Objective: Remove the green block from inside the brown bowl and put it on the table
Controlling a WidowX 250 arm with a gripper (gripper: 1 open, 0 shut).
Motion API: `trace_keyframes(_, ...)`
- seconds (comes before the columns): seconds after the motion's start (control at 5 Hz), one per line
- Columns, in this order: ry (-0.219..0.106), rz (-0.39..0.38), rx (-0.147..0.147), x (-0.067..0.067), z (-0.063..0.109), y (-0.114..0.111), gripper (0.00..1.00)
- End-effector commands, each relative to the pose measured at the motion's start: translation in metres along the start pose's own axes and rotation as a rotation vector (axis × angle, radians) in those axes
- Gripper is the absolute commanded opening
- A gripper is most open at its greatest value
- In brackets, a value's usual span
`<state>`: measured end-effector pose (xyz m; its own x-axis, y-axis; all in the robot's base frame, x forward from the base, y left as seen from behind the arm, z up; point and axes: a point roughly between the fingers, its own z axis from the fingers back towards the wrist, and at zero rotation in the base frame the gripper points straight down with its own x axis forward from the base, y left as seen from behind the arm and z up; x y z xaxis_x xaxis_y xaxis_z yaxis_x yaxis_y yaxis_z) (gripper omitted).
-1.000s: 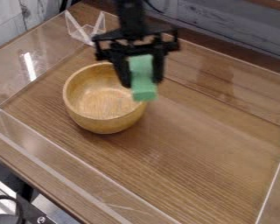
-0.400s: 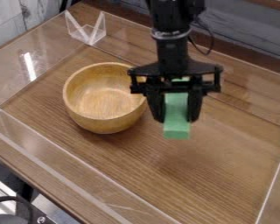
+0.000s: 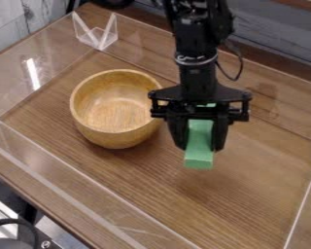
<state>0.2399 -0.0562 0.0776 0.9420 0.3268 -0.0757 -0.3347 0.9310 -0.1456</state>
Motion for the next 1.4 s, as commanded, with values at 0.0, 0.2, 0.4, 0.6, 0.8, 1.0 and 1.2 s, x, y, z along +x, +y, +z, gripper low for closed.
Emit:
trace_keyframes(0.0, -0.031, -0.013, -0.006, 0.006, 0.002, 0.001, 0.00)
trace_keyframes(0.2, -0.027, -0.022, -0.001, 0.007, -0.003, 0.002, 0.00)
trace_keyframes(0.4, -0.025, -0.030, 0.003, 0.008, -0.006, 0.004, 0.00)
trace_keyframes(0.6, -0.022, -0.037, 0.006, 0.008, -0.008, 0.005, 1.00)
trace_keyframes(0.8, -0.021, -0.048, 0.011, 0.009, -0.004, 0.007, 0.00)
trace_keyframes(1.0, -0.020, -0.056, 0.014, 0.010, -0.002, 0.009, 1.00)
trace_keyframes(1.2, -0.019, -0.064, 0.016, 0.011, 0.001, 0.010, 1.00)
